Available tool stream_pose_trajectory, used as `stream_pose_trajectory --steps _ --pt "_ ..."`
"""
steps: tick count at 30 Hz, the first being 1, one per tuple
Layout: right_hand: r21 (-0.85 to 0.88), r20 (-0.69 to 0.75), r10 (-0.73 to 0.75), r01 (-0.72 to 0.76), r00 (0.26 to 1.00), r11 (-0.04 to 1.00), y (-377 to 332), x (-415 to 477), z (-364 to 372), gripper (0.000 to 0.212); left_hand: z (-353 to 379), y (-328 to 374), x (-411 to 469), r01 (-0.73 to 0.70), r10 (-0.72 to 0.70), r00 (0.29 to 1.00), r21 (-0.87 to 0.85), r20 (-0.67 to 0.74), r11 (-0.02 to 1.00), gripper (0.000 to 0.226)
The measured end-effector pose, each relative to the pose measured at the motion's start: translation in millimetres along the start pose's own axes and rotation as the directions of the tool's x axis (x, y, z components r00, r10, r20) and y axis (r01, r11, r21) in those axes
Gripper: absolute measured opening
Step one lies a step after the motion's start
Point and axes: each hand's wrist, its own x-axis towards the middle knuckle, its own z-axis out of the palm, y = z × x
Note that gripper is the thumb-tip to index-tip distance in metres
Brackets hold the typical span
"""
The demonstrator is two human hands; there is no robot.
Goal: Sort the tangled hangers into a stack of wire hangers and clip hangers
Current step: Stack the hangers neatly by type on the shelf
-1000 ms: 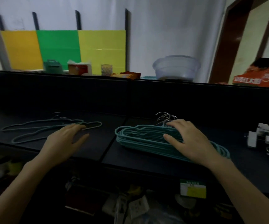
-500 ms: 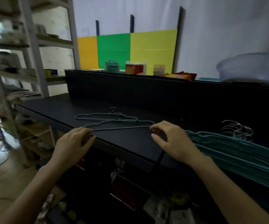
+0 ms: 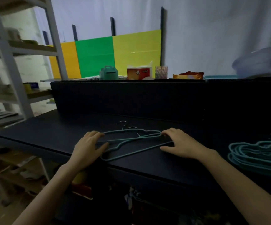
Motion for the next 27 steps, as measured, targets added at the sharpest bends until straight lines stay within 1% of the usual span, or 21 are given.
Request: stream_pose_trajectory --steps 2,4,7,8,9,11,12,14,15,17,18,20,24,27 --pt "-0.002 0.029 0.047 -0.047 0.998 0.999 1.0 7.6 2.3 0.071 7.4 -10.4 19.2 0.015 -0.014 0.993 -0.009 0.115 1.000 0.053" --pt "0.029 0.052 0.090 -0.091 0.995 0.995 3.5 12.5 5.1 0.076 12.7 -14.1 35.3 0.034 -0.016 0.972 -0.073 0.235 0.997 0.060" --pt "0.101 0.085 0.141 -0.149 0.986 0.984 7.7 15.4 8.2 0.084 18.3 -13.0 53.9 0.006 0.045 0.942 -0.151 0.333 0.989 0.074" --pt "0.116 0.096 0.159 -0.169 0.983 0.979 9.1 15.9 8.7 0.087 19.1 -12.1 59.7 0.003 0.059 0.929 -0.167 0.365 0.986 0.084" --pt "0.131 0.109 0.174 -0.187 0.979 0.974 10.6 16.7 8.6 0.090 19.7 -10.9 65.4 0.005 0.069 0.916 -0.183 0.395 0.983 0.099" --pt "0.159 0.141 0.201 -0.222 0.969 0.962 13.9 18.1 9.0 0.093 23.6 -9.6 77.2 -0.027 0.112 0.907 -0.209 0.405 0.978 0.127" --pt "0.169 0.156 0.209 -0.235 0.965 0.957 14.7 18.8 9.4 0.093 26.9 -9.3 82.3 -0.059 0.140 0.908 -0.211 0.394 0.976 0.132" --pt "0.165 0.157 0.221 -0.246 0.963 0.955 15.2 20.7 10.4 0.093 32.7 -9.7 90.3 -0.111 0.179 0.918 -0.203 0.354 0.973 0.131" --pt "0.147 0.142 0.221 -0.241 0.965 0.959 15.0 22.4 10.2 0.096 34.0 -9.6 92.5 -0.127 0.189 0.925 -0.201 0.329 0.971 0.130" --pt "0.100 0.108 0.208 -0.219 0.972 0.971 13.9 24.5 8.7 0.109 34.8 -11.8 95.0 -0.141 0.193 0.938 -0.192 0.286 0.971 0.128" --pt "0.089 0.103 0.204 -0.214 0.973 0.973 14.4 25.3 7.8 0.109 34.2 -13.4 95.2 -0.143 0.191 0.945 -0.193 0.264 0.971 0.126" --pt "0.094 0.126 0.188 -0.200 0.974 0.975 12.8 25.2 8.0 0.099 31.8 -17.2 95.2 -0.145 0.188 0.958 -0.198 0.215 0.969 0.118" --pt "0.043 0.137 0.132 -0.139 0.982 0.989 4.7 23.5 8.0 0.100 23.4 -25.2 94.4 -0.124 0.150 0.979 -0.179 0.139 0.976 0.090" --pt "0.022 0.118 0.121 -0.125 0.986 0.992 -0.1 20.0 6.8 0.084 17.6 -32.4 92.6 -0.096 0.119 0.987 -0.188 0.111 0.978 0.082"
